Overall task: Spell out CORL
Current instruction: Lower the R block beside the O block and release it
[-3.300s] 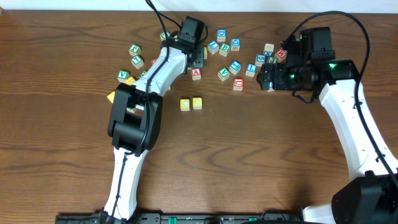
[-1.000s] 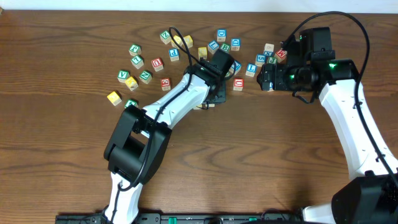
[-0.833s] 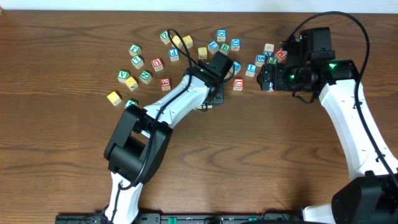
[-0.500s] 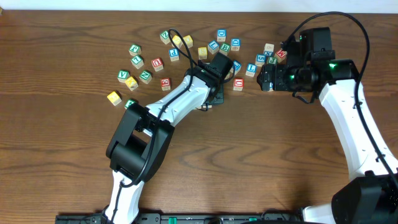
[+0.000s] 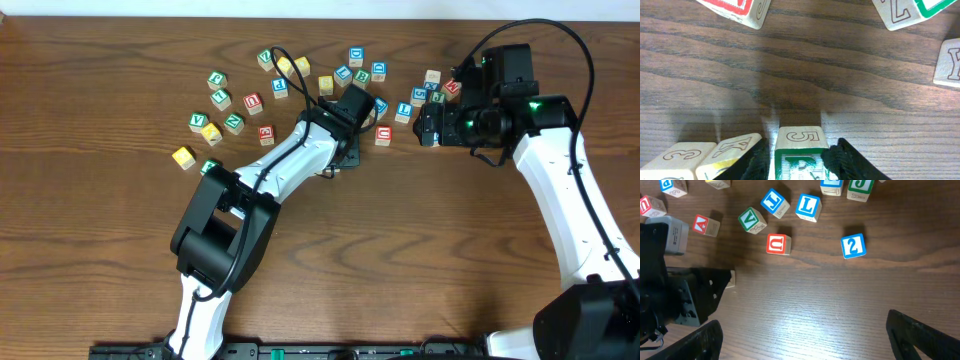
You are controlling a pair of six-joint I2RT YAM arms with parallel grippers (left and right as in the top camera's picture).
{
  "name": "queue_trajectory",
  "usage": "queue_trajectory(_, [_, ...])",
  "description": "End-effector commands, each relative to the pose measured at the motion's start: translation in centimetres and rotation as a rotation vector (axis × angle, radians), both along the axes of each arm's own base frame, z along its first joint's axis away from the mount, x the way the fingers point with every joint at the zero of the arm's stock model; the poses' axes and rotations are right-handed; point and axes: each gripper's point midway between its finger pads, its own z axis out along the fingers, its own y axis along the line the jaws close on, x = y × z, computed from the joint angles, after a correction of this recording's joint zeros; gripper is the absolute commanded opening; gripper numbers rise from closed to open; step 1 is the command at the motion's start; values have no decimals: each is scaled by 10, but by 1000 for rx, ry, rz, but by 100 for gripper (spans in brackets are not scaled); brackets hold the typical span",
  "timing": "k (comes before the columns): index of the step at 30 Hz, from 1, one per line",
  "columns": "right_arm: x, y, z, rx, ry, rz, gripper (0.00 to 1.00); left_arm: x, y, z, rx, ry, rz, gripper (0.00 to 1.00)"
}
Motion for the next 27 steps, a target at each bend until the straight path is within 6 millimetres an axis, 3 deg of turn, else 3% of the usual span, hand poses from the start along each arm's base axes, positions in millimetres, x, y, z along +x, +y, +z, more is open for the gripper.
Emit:
queue_trajectory(1, [2,5,5,6,-9,2,99,-2,4,-7,14,14,9,43])
queue_trajectory(8, [2,5,5,6,-10,1,99,1,2,11,2,-21,-20,43])
queue_trajectory(15, [2,5,5,6,-12,2,99,11,10,61,-37,-115,-33,43])
queue_trajectory(20, [2,5,5,6,-12,2,99,14,33,109,-48,-187,-46,43])
queue_trajectory(23, [4,5,6,14,-15,-7,99,11,56,133,-43,-206,-25,43])
queue_trajectory(27, [7,9,12,41,-25,-26,91,10,92,157,-39,-225,37,43])
